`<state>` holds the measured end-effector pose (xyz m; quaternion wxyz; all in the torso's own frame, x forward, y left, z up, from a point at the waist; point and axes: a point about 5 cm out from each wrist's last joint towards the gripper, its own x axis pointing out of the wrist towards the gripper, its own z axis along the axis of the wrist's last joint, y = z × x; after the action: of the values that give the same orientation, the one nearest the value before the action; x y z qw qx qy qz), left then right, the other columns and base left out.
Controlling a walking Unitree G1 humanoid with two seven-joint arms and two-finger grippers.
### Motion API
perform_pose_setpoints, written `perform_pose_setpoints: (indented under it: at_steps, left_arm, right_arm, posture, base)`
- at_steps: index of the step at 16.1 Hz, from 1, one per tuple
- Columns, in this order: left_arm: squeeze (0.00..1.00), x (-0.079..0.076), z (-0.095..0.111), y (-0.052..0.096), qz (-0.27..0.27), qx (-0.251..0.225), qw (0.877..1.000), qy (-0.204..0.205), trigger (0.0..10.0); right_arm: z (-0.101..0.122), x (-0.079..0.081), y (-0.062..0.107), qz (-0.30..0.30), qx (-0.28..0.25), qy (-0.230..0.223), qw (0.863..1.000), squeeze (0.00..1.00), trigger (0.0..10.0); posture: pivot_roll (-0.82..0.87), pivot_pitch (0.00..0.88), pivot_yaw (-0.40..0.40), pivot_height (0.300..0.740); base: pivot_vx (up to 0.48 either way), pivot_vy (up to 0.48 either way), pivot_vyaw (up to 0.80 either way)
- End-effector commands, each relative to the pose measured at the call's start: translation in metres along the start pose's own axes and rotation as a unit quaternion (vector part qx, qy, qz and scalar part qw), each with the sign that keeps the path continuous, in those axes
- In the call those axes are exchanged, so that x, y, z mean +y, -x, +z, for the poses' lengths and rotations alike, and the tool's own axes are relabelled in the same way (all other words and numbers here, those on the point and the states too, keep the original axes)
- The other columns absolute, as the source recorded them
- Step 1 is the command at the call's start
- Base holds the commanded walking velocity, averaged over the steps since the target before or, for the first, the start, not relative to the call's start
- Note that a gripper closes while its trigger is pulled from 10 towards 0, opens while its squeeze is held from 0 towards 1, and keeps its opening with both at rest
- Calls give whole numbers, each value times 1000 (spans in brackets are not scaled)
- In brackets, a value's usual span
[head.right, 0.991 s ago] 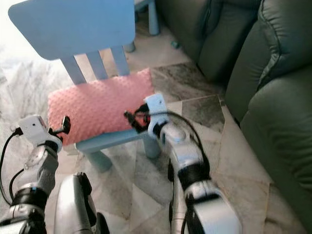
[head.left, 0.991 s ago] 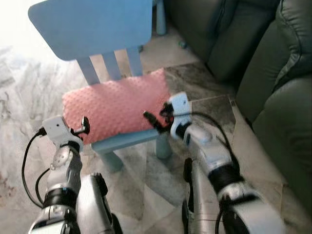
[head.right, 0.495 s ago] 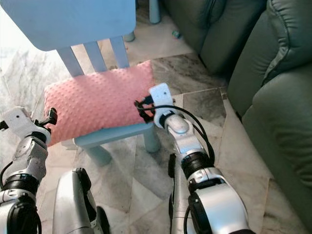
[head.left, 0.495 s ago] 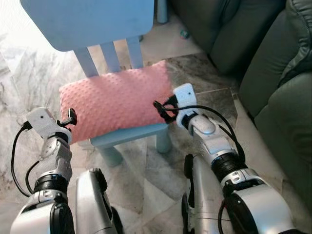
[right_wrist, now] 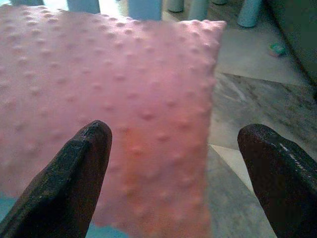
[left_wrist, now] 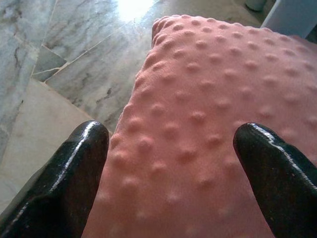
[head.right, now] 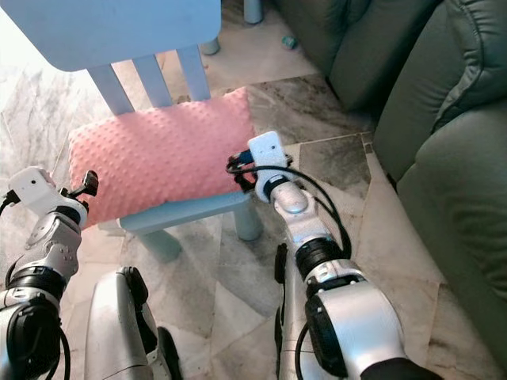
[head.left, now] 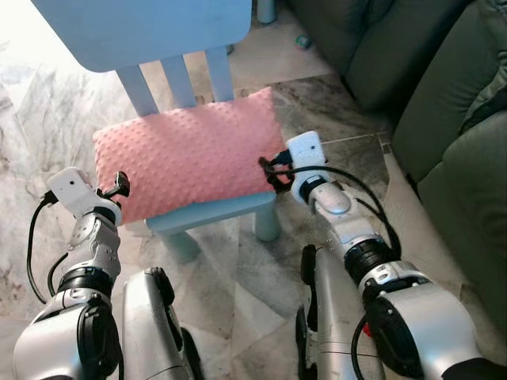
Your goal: Move the pillow to the sofa
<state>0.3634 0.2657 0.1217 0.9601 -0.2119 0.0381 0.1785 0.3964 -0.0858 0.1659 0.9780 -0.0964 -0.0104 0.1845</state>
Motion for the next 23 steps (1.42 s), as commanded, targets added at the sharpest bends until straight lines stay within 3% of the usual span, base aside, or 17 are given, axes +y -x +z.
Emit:
perform_pose_setpoints:
  at_steps: [1, 4, 10, 13, 15, 18, 23]
  left_arm:
    - [0, 4, 3, -1, 2, -1, 1000, 8, 10000]
    - [0, -5, 7, -3, -10, -9, 1000, 20, 10000]
    - [0, -20, 10, -6, -19, -8, 1000, 22, 10000]
    - [0, -23, 7, -7, -23, 3, 997, 73, 10000]
    - [0, -28, 4, -6, -31, 10, 997, 72, 10000]
    - [0, -32, 0, -6, -37, 18, 997, 72, 10000]
    - [0, -30, 12, -8, -35, -3, 997, 73, 10000]
  right_arm:
    - [1, 0, -1, -3, -1, -10, 1000, 0, 10000]
    - [4, -4, -3, -14, -2, -29, 999, 0, 10000]
    - [5, 16, -8, 28, 20, -81, 996, 0, 10000]
    - [4, 30, -10, 57, 26, -64, 996, 0, 10000]
    - [3, 34, -10, 57, 29, -33, 997, 0, 10000]
    - [13, 32, -12, 45, 9, -8, 999, 0, 10000]
    - [38, 6, -17, -7, -29, -4, 1000, 0, 10000]
  posture:
    - [-159, 408, 37, 481]
    - [-156, 417, 36, 481]
    - [-128, 437, 42, 481]
    - [-113, 444, 43, 481]
    - [-106, 450, 44, 481]
    - [-101, 455, 44, 481]
    - [-102, 460, 46, 481]
  base:
    - [0, 0, 0]
    - [0, 0, 0]
    - [0, 0, 0]
    - [0, 0, 0]
    - [0, 0, 0]
    - [0, 0, 0]
    - [0, 0, 0]
